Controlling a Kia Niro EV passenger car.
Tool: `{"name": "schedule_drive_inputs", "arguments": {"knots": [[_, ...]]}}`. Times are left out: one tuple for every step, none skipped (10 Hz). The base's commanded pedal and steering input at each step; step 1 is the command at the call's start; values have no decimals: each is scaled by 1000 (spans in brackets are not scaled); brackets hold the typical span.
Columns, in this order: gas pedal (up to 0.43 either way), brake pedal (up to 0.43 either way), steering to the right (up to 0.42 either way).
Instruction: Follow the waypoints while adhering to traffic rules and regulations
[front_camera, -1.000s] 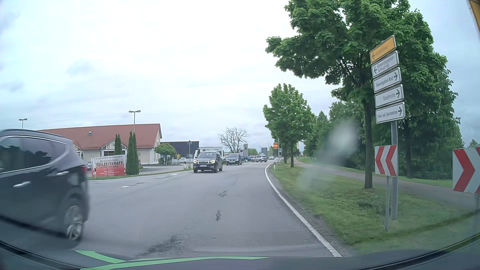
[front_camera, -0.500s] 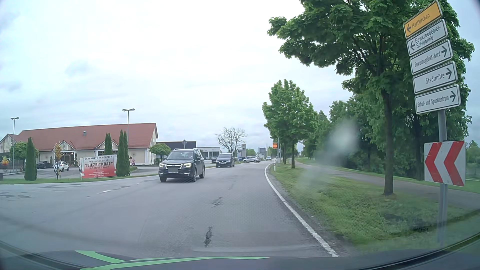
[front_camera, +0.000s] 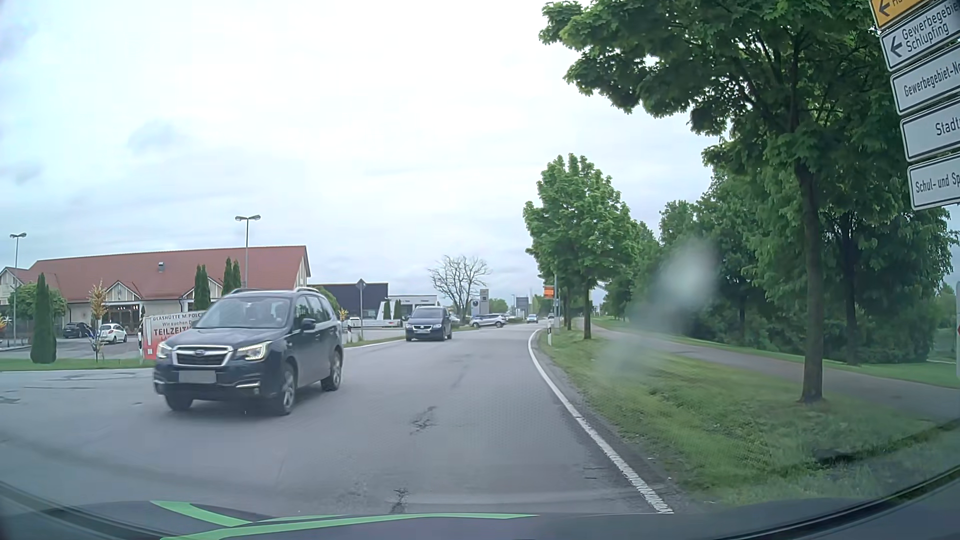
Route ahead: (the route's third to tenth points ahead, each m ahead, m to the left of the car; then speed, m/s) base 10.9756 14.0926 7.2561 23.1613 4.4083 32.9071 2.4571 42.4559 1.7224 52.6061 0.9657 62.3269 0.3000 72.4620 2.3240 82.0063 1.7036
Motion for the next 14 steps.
{"name": "schedule_drive_inputs", "arguments": {"knots": [[0, 256, 20], [0, 256, 20], [0, 250, 20], [0, 244, 20], [0, 238, 19], [0, 226, 19], [0, 213, 18], [0, 201, 16], [0, 171, 16], [0, 165, 16], [0, 165, 16], [0, 152, 16], [0, 152, 16], [0, 146, 16]]}}
